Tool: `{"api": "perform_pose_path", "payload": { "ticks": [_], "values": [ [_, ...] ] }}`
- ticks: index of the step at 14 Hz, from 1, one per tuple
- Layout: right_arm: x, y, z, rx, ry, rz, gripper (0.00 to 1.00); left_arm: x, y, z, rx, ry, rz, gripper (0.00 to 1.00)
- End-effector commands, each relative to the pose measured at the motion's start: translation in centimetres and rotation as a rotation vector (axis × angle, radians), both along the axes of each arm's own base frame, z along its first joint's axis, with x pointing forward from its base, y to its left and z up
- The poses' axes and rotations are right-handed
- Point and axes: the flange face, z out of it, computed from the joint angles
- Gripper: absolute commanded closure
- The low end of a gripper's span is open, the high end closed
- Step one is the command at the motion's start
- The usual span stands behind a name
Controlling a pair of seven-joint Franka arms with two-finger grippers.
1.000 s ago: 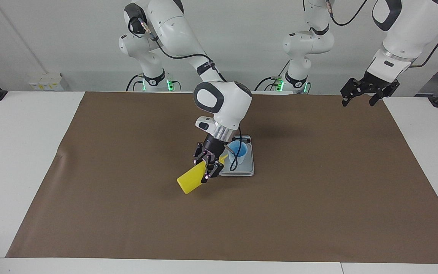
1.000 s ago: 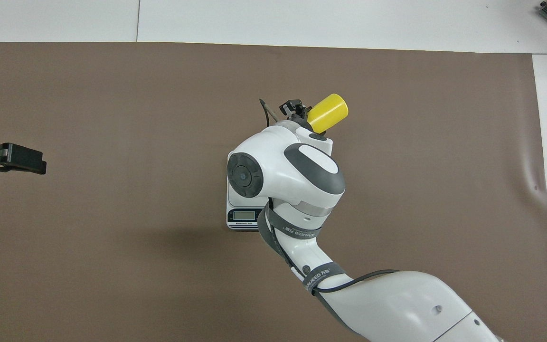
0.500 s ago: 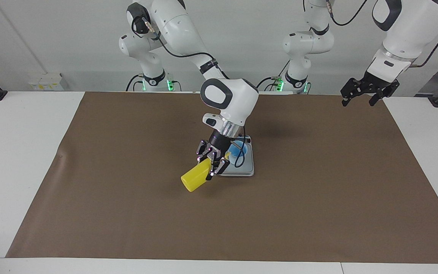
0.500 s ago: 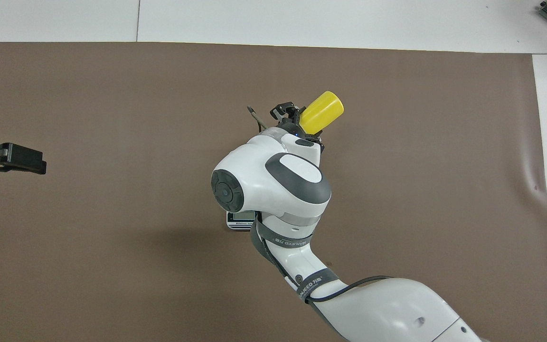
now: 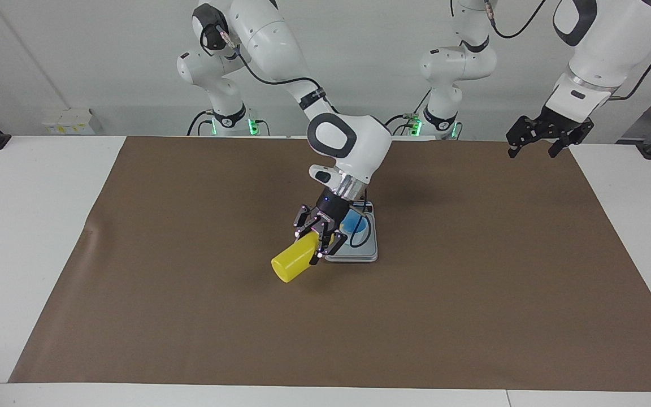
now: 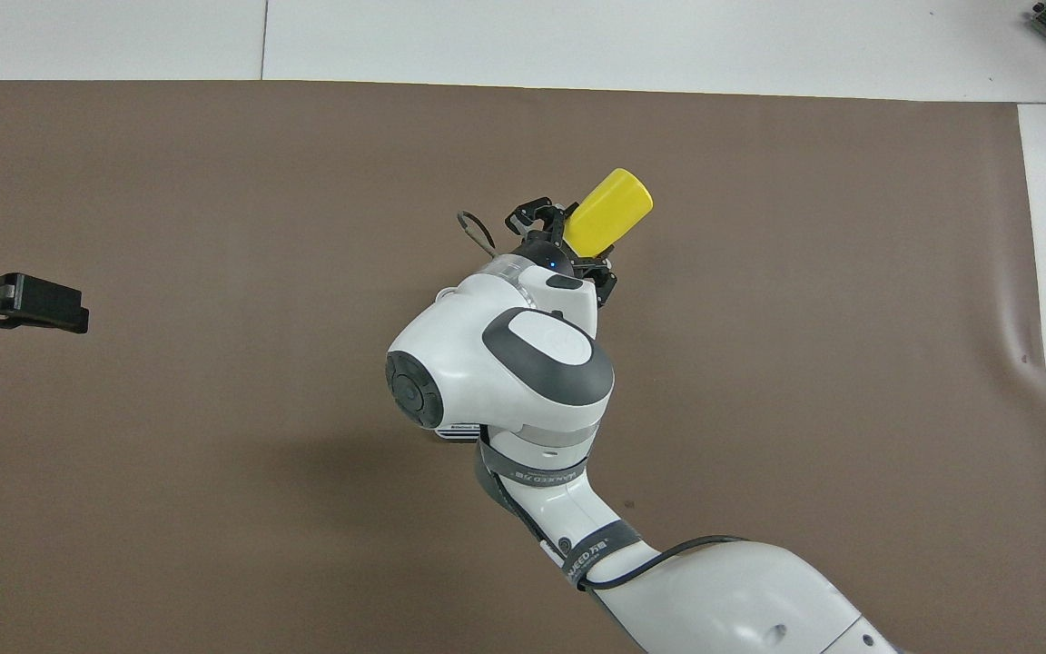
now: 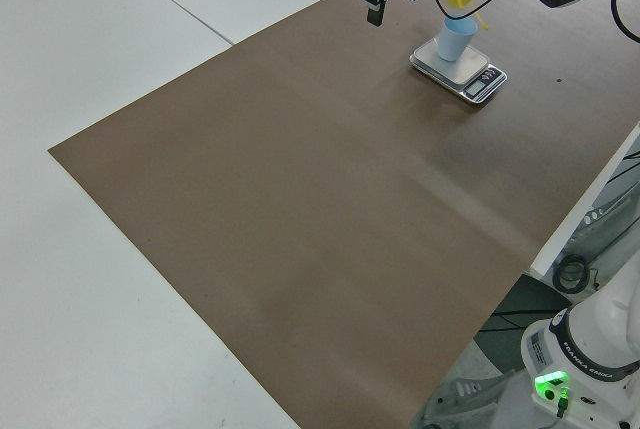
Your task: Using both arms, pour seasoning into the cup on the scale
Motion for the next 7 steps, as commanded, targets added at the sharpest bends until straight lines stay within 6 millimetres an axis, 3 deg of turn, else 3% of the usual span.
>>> {"api": "perform_pose_path", "payload": {
  "ticks": [1,7],
  "values": [
    [0.07,-0.07,0.34,-0.027,-0.037,0.006,1.00,-0.64,0.31,0.35,-0.006,0.002,-0.001,0.00],
    [0.53,-0.21,1.23,0.016,-0.052,-0.022,1.00,-0.64,0.31,0.35,-0.006,0.002,-0.001,0.00]
  ]
}}
